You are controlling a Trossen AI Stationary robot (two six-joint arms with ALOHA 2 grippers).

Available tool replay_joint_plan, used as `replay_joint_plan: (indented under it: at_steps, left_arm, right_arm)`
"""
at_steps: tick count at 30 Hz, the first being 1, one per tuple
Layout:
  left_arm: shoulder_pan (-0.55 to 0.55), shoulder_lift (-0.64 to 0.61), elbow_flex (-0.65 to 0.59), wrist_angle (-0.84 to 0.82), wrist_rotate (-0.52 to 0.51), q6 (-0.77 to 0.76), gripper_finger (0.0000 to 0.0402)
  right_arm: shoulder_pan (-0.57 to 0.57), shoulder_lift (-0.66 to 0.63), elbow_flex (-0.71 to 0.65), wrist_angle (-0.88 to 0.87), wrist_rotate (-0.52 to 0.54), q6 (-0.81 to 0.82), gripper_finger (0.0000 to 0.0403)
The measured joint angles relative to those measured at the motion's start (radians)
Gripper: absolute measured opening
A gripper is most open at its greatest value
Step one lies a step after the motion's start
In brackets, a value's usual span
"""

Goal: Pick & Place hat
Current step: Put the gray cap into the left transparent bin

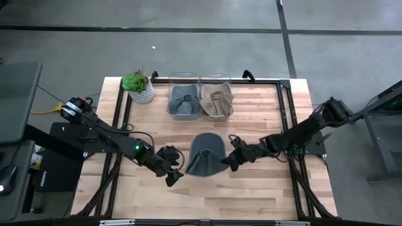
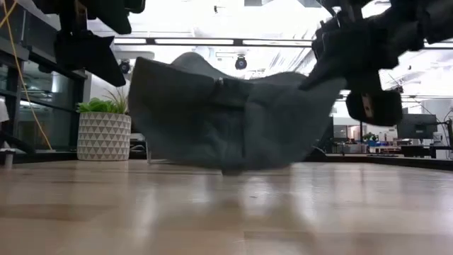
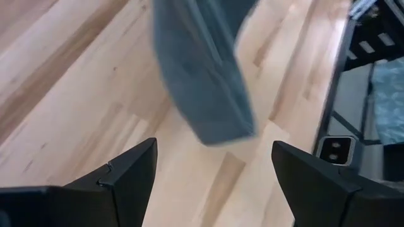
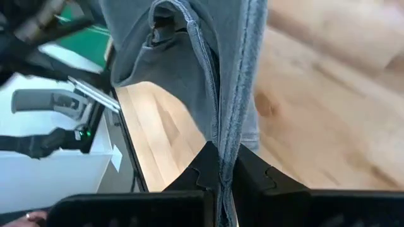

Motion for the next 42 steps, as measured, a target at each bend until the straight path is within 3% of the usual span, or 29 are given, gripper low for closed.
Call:
replay_joint_plan:
  at_steps: [10, 20, 42]
  left_arm:
    - [0.0, 0.0, 0.0, 0.015, -0.029, 0.054, 0.0294]
    - [0.0, 0.0, 0.0, 0.145, -0.268, 0.383, 0.0294]
    - [0.015, 0.036, 0.0, 0.181, -0.497, 0.428, 0.0294]
  right_arm:
    - [-0.083, -0.156, 0.0, -0.145, -0.011, -0.071, 0.0016]
    - [-0.147, -0.188, 0.0, -0.128, -0.036, -0.133, 0.0015]
    - [-0.209, -0.188, 0.0, 0.005, -0.158, -0.186, 0.0015]
